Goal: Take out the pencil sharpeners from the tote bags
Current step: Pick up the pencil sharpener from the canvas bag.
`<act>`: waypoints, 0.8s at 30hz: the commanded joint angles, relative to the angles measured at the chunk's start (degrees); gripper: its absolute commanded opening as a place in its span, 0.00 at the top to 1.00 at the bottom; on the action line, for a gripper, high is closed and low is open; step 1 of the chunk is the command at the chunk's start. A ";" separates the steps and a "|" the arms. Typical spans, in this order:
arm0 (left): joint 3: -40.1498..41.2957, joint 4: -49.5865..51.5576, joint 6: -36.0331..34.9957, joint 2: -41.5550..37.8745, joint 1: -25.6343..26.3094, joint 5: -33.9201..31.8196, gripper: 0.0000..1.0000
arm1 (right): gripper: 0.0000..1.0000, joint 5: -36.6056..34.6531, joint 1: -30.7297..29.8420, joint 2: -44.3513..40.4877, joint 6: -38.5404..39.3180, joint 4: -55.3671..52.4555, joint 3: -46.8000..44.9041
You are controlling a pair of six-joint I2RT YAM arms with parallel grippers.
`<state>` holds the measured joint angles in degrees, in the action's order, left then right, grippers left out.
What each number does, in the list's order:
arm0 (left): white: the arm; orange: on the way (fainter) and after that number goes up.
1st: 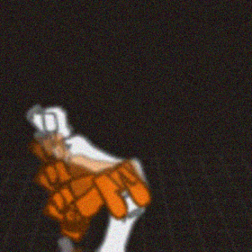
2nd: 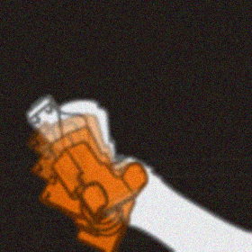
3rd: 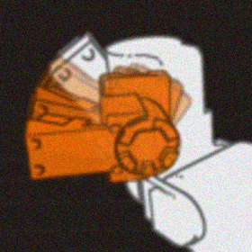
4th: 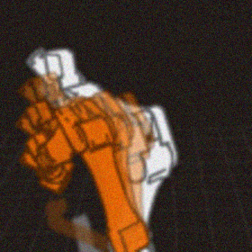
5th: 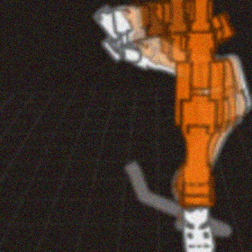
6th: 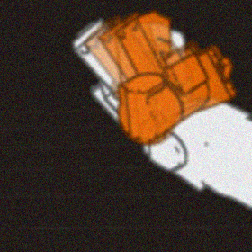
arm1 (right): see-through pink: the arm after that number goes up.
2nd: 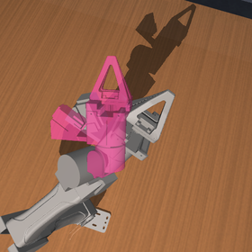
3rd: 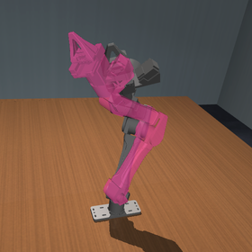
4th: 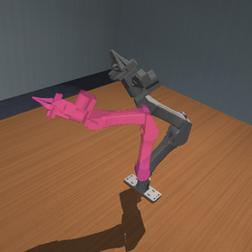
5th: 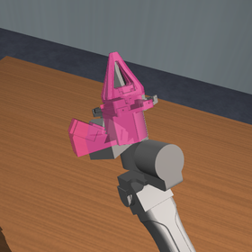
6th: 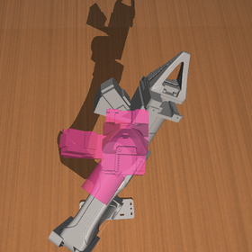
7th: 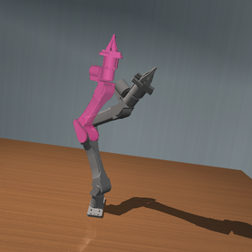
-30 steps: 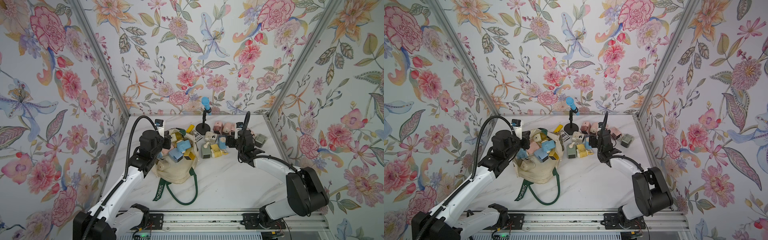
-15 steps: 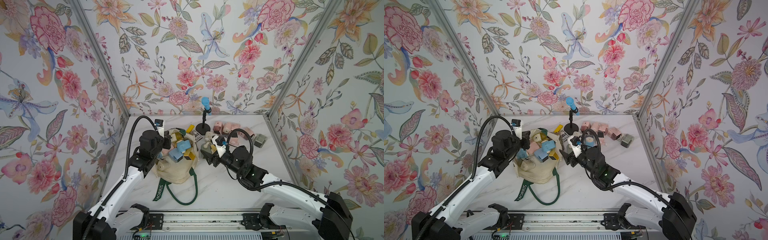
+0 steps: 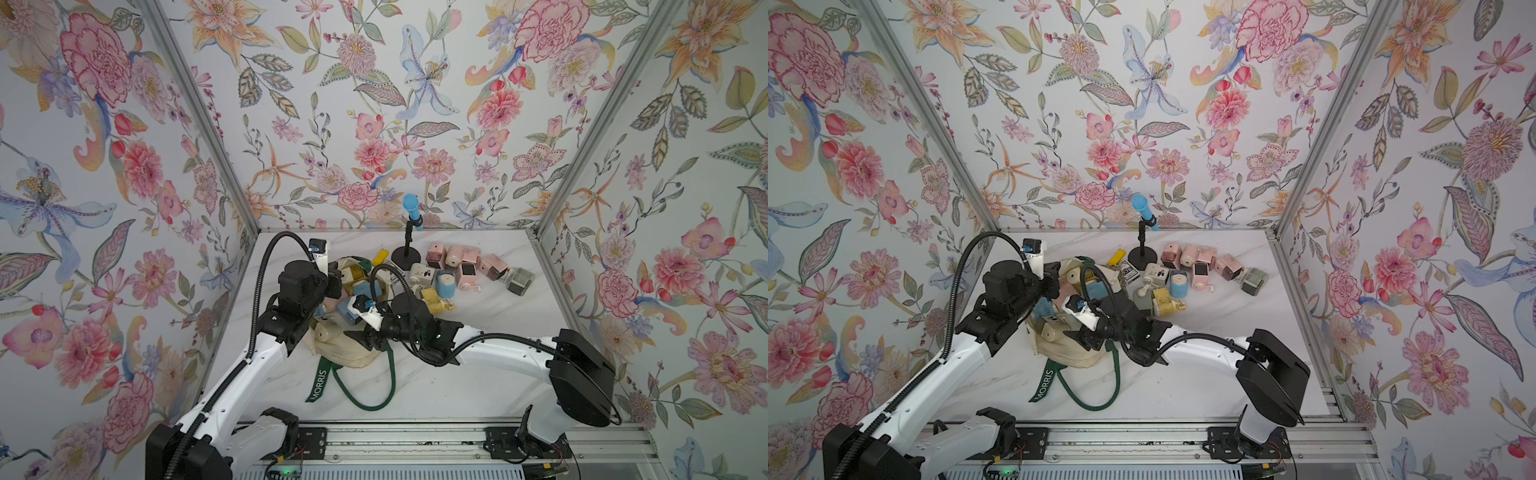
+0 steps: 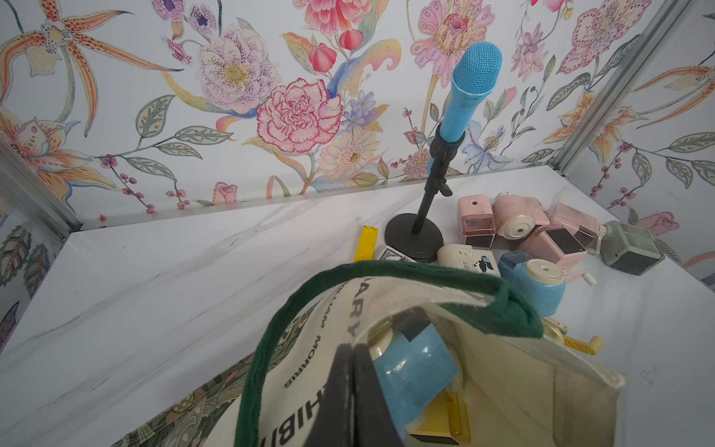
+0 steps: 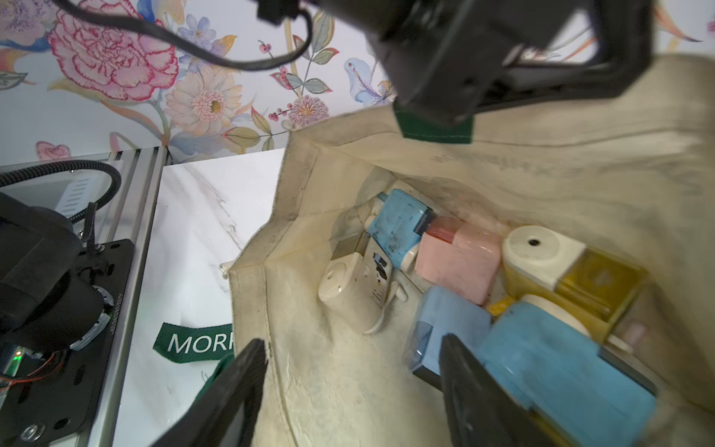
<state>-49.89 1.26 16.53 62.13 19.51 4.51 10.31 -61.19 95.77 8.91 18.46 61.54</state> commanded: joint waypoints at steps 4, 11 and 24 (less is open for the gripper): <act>-0.12 -1.00 0.86 -2.00 -0.79 0.62 1.00 | 0.32 -1.54 -0.74 9.52 2.39 -2.53 7.78; -0.28 -1.25 1.56 -2.54 -0.88 1.54 1.00 | 0.30 -18.06 0.69 16.97 -3.72 -6.64 15.34; -2.72 0.75 5.11 -2.02 -2.27 3.13 1.00 | 0.16 -36.99 1.67 20.07 -3.58 -6.78 16.13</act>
<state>-49.91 1.93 18.94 61.39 18.57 6.26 -23.09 -60.49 114.93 5.96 11.55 77.67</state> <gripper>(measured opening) 0.049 0.831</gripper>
